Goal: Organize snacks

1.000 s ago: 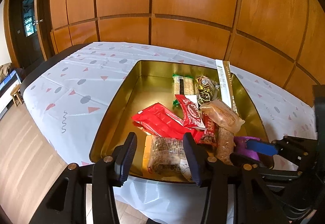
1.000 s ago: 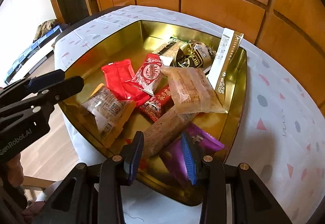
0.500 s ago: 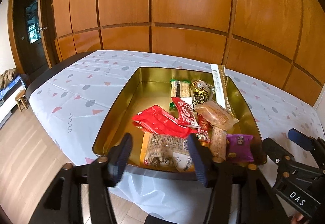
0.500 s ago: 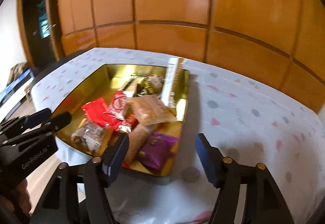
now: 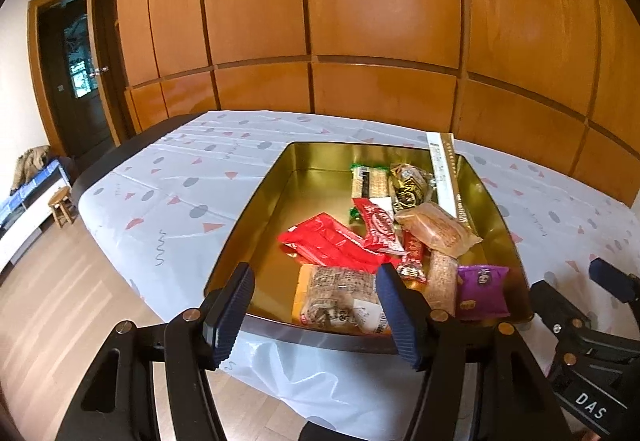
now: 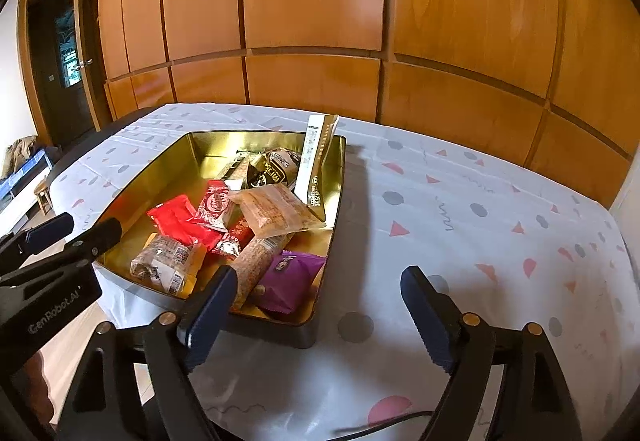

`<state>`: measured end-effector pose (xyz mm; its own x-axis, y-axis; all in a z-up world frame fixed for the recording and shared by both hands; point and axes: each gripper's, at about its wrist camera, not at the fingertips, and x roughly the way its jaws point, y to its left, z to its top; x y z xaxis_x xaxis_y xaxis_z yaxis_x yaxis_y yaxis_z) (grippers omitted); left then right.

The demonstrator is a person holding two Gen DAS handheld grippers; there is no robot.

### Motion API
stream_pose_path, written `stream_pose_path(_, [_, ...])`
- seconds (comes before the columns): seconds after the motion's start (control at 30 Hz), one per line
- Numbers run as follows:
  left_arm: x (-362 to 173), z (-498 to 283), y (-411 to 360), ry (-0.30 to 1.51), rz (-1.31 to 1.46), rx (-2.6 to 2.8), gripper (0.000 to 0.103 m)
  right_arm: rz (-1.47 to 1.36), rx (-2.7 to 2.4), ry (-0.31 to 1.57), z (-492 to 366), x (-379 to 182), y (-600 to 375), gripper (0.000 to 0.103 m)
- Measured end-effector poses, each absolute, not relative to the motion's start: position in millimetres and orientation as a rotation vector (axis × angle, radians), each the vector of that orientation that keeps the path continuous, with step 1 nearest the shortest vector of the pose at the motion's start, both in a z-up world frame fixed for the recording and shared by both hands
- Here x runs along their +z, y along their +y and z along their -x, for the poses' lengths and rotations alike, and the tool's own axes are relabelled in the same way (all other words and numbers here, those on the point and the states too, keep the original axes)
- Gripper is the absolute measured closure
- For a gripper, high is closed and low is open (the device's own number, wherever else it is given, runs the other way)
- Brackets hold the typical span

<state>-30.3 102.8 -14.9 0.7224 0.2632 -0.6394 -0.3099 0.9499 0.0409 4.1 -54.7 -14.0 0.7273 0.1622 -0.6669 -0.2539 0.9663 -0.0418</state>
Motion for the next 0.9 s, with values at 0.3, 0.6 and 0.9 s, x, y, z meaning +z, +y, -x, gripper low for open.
stream_pose_path(0.3, [-14.0,32.7,105.5,0.685,0.096,0.315,0.039,0.143,0.225,0.700,-0.7,-12.1,-52.0,0.017])
stream_pose_path(0.6, [-14.4,31.0,105.2,0.684,0.096,0.312,0.039,0.144,0.229,0.703,-1.9,-12.9,-50.8,0.017])
stream_pose_path(0.9, [-13.6,31.6,104.3,0.673,0.092,0.318,0.039,0.144,0.235,0.700,-1.5,-13.3,-48.9,0.016])
